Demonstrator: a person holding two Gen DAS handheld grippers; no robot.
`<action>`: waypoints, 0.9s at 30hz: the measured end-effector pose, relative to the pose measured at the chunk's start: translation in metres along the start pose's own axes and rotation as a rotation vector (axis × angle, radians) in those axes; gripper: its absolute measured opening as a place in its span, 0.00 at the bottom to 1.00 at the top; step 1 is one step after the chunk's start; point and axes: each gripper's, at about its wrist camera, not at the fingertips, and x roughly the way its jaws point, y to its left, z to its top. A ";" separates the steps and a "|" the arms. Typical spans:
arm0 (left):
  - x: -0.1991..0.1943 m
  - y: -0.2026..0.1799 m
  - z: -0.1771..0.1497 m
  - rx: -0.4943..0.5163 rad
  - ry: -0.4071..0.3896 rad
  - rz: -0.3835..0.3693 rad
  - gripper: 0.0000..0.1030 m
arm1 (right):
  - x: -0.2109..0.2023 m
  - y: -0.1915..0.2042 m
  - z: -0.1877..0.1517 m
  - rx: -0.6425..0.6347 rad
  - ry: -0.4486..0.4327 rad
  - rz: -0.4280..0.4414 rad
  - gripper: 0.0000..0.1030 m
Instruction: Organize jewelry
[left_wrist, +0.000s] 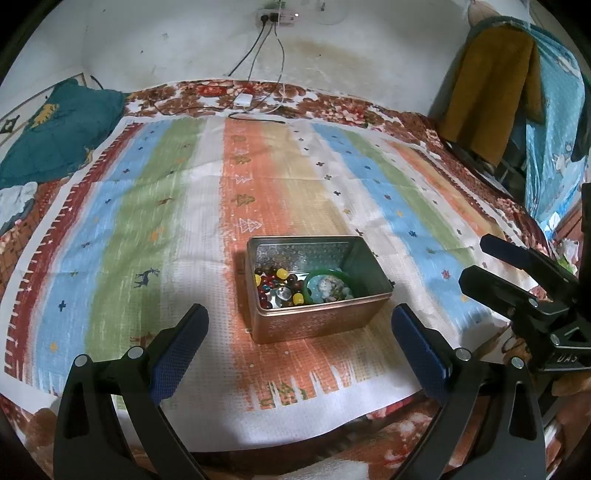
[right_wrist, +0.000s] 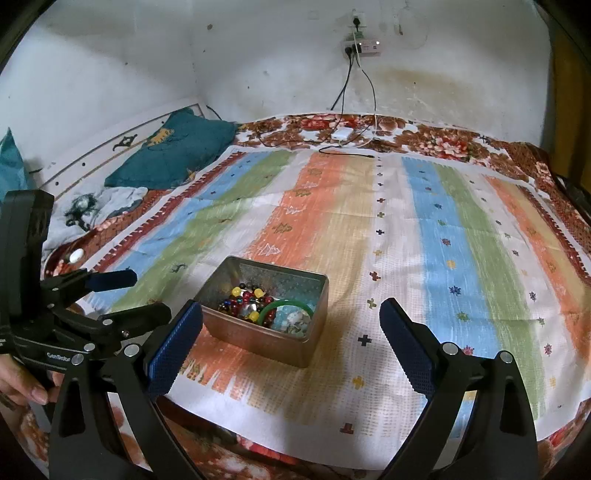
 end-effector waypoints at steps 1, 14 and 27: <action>0.000 0.001 0.000 -0.001 0.000 0.000 0.94 | 0.000 0.000 0.000 0.000 0.000 0.000 0.95; 0.001 0.004 0.000 -0.003 0.006 0.008 0.94 | 0.000 0.000 0.000 0.001 0.004 -0.001 0.95; 0.003 0.005 0.001 -0.006 0.022 -0.007 0.95 | 0.000 0.000 0.000 0.000 0.005 0.000 0.95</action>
